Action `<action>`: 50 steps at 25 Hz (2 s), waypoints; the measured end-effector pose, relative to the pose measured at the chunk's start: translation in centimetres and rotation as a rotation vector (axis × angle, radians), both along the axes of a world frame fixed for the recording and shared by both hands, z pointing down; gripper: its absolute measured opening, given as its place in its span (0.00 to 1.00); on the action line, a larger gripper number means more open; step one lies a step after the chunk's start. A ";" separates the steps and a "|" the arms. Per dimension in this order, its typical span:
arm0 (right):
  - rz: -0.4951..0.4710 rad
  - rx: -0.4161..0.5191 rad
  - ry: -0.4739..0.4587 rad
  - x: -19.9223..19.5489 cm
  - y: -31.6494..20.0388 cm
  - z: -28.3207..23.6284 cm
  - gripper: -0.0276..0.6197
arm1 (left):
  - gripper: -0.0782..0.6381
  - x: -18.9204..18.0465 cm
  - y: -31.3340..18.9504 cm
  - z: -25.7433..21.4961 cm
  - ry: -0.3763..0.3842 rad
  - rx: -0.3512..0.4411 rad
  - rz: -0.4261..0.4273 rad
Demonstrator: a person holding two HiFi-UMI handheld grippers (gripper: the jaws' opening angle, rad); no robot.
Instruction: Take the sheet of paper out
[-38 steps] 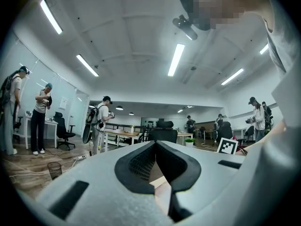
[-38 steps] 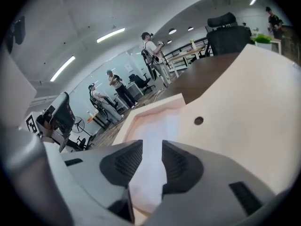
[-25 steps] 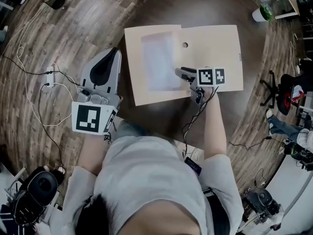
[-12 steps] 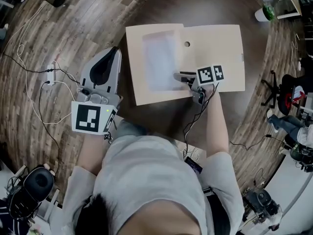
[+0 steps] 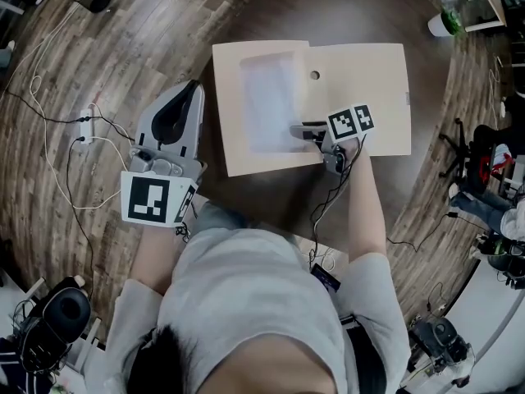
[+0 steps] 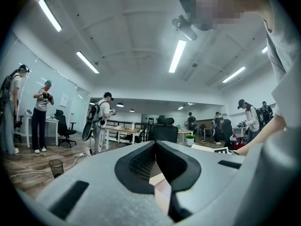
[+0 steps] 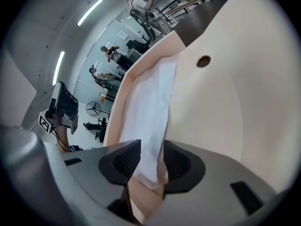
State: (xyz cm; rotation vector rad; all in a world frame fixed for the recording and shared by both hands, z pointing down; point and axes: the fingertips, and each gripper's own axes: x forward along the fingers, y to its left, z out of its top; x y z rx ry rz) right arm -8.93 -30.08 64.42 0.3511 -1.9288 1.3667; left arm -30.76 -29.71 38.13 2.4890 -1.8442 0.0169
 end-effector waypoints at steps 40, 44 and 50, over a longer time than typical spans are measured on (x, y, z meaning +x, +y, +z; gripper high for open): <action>0.140 0.071 0.049 3.2 -1.6 -0.4 0.06 | 0.12 1.5 1.1 -0.3 -0.011 0.009 0.012; 0.171 0.108 0.054 5.2 -1.9 -1.0 0.06 | 0.12 2.9 1.2 -0.8 -0.014 0.015 0.022; 0.231 0.137 0.067 7.7 -2.0 -1.7 0.06 | 0.12 4.5 1.7 -1.4 -0.019 0.030 0.037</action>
